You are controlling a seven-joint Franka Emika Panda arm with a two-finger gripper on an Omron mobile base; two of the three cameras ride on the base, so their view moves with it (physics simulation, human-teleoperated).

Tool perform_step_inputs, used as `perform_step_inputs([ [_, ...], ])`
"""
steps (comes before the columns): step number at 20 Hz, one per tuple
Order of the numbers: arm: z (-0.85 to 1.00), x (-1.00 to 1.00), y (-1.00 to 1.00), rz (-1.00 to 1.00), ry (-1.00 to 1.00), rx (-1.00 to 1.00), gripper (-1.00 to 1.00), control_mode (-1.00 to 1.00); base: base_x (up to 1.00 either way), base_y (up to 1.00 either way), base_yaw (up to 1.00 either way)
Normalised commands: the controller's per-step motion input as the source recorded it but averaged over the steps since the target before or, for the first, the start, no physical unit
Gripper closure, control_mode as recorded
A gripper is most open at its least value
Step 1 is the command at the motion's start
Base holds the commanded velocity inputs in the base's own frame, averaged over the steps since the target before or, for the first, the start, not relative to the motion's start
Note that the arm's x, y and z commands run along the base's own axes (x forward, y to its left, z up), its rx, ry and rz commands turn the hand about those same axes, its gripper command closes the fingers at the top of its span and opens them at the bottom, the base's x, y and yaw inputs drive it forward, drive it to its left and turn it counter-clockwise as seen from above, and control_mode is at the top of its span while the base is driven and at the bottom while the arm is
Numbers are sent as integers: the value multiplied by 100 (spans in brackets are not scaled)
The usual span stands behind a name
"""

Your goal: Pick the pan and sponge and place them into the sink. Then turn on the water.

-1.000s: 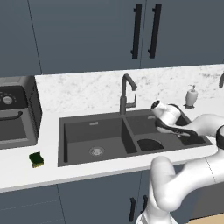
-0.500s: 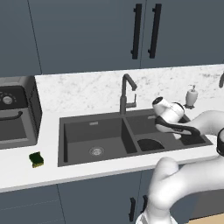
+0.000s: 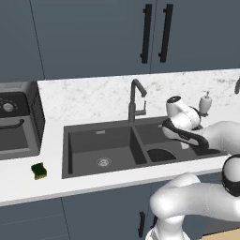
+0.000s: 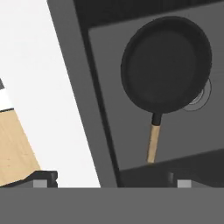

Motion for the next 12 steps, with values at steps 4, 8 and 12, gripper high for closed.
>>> perform_step_inputs([
  [4, 26, -28, 43, -13, -11, 24, -100, -100, 0, 0, 0],
  [8, 23, -28, 48, -15, -15, 22, -100, -100, 0, 0, 0],
  [12, 14, -24, 74, -19, -14, 21, -100, -100, 0, 0, 0],
])
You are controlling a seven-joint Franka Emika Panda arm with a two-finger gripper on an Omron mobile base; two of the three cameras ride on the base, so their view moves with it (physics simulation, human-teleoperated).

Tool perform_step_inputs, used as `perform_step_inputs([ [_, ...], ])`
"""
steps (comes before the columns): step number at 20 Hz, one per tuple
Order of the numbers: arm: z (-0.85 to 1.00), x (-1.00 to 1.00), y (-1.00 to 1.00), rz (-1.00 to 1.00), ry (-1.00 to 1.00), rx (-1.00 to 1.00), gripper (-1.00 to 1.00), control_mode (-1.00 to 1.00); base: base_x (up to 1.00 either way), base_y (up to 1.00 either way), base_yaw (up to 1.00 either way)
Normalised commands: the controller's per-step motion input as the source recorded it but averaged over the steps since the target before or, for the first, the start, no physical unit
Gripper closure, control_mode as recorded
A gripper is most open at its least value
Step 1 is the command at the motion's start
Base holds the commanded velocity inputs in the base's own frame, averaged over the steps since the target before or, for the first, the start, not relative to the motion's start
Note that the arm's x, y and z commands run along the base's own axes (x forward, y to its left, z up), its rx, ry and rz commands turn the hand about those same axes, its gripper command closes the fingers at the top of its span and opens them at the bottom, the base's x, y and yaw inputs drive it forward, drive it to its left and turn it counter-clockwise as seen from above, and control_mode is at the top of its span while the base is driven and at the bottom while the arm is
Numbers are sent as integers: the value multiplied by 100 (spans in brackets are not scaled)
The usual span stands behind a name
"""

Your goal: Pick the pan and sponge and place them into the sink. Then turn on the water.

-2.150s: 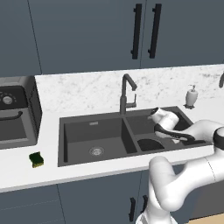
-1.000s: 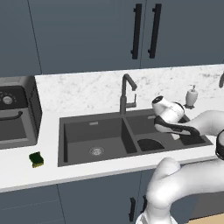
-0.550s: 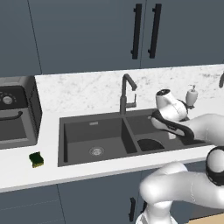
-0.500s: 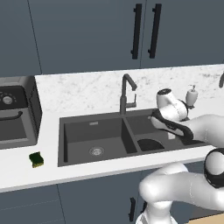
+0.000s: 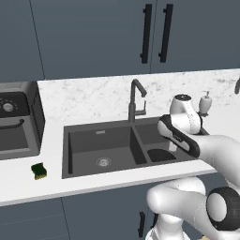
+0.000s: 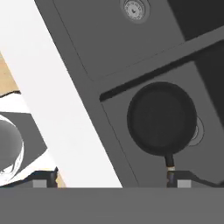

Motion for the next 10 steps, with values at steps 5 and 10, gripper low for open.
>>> perform_step_inputs([
  [5, 7, -12, 96, -23, -7, 23, -100, -100, 0, 0, 0],
  [10, 21, -14, 93, -24, -2, 29, -100, -100, 0, 0, 0],
])
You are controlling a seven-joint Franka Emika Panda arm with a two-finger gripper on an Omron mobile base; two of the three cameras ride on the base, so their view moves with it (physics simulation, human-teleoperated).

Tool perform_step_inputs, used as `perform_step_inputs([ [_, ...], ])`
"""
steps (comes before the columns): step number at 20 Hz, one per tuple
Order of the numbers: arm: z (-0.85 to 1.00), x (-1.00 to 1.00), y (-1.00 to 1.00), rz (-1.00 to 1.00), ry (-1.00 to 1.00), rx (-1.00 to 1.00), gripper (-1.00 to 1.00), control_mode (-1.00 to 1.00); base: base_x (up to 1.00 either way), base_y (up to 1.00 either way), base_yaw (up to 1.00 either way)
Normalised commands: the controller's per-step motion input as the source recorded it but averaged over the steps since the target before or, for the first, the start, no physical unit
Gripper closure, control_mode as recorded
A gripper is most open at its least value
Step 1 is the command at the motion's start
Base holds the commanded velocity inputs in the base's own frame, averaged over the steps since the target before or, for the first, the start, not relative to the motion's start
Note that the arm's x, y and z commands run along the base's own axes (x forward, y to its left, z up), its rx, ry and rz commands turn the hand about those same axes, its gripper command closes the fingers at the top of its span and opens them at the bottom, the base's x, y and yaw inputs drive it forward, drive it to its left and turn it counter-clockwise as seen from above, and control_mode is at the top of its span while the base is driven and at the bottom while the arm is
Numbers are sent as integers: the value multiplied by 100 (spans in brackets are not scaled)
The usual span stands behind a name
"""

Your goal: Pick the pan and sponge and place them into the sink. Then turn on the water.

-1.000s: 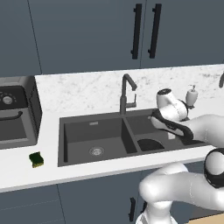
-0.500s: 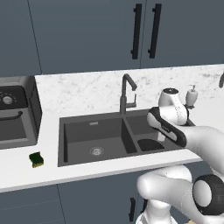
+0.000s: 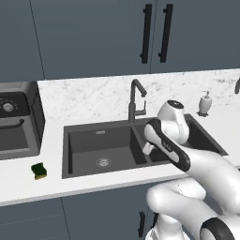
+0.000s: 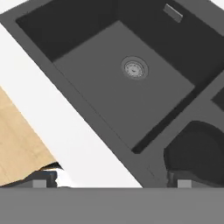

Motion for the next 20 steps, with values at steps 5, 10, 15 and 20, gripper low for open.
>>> perform_step_inputs([
  [5, 19, -20, 99, -26, 0, 27, -100, -100, 0, 0, 0],
  [10, 16, -16, 100, -26, 0, 14, -100, -100, 0, 0, 0],
  [15, 11, -12, 100, -18, 0, -5, -100, -100, 0, 0, 0],
  [20, 6, 0, 84, -12, 3, -5, -100, -100, 0, 0, 0],
])
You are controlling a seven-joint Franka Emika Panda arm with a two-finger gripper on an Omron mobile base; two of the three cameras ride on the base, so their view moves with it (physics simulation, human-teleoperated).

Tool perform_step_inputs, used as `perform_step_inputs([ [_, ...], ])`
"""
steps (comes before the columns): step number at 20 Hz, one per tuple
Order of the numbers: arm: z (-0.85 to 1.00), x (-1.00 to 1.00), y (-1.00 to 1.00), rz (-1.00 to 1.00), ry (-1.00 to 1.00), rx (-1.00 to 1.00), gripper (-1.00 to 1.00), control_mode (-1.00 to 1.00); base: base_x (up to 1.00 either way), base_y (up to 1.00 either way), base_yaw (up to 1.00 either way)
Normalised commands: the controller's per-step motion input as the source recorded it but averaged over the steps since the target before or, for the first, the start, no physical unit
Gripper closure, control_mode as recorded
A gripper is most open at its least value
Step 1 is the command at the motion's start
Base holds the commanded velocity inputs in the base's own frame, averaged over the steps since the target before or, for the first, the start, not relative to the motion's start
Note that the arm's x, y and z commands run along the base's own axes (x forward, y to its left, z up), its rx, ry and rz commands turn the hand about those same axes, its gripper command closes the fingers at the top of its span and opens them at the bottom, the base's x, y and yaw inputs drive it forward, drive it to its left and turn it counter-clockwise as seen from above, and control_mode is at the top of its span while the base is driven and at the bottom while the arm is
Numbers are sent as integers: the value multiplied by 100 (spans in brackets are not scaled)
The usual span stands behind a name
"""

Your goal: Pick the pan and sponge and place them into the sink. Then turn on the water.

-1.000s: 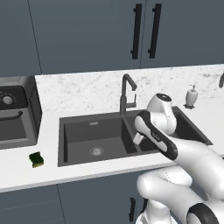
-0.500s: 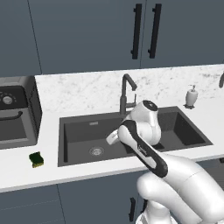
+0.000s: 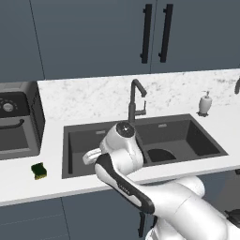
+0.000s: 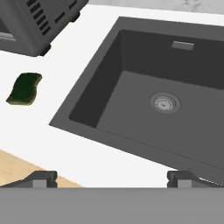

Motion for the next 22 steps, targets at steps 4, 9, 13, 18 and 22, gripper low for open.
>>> perform_step_inputs([
  [4, 12, 0, 61, -5, 5, 0, -100, -100, 0, 0, 0],
  [9, 26, 0, 47, -1, 10, 0, -100, -100, 0, 0, 0],
  [13, 4, 0, 62, 0, 8, 0, -100, -100, 0, 0, 0],
  [18, 0, 7, 64, 0, 5, -4, -100, -100, 0, 0, 0],
  [22, 0, 24, 51, 0, 4, -5, -100, -100, 0, 0, 0],
])
